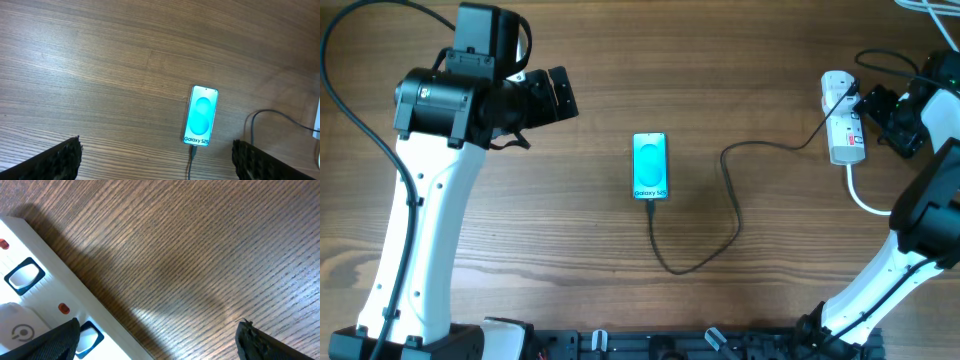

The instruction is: Plug charger to phone and switch on socket

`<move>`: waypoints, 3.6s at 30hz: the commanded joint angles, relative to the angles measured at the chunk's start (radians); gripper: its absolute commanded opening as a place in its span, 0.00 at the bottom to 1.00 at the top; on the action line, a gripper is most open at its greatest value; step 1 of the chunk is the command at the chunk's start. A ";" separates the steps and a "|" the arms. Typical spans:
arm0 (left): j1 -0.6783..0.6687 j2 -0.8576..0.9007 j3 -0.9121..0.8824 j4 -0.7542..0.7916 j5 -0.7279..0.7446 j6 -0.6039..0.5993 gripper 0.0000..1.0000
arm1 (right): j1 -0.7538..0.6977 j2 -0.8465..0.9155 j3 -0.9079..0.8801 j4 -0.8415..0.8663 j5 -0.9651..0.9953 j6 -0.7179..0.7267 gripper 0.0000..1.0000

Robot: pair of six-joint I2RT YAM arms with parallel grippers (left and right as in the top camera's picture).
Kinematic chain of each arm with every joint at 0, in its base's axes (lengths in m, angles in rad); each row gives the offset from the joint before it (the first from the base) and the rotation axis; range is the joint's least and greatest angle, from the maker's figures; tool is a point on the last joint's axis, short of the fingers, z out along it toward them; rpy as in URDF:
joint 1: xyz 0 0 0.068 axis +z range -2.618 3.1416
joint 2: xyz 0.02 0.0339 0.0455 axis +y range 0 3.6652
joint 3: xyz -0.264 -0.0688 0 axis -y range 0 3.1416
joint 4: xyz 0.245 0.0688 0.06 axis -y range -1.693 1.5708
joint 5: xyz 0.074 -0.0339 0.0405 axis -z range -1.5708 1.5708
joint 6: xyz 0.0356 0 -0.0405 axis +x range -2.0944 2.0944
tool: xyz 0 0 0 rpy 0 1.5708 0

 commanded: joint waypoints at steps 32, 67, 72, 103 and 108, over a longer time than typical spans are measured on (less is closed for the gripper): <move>-0.002 -0.003 0.003 0.000 -0.017 -0.013 1.00 | -0.042 -0.219 -0.013 -0.217 -0.073 0.112 1.00; -0.002 -0.003 0.003 0.000 -0.017 -0.013 1.00 | 0.406 -1.352 -0.631 -0.115 0.008 -0.030 1.00; -0.002 -0.003 0.003 0.000 -0.017 -0.013 1.00 | 0.406 -1.331 -0.631 -0.119 0.007 -0.028 1.00; -0.002 -0.003 0.003 0.000 -0.017 -0.013 1.00 | 0.410 -1.656 -0.940 0.316 -0.296 -0.291 1.00; -0.002 -0.003 0.003 0.000 -0.017 -0.013 1.00 | 0.410 -1.884 -1.195 0.546 -0.330 -0.301 1.00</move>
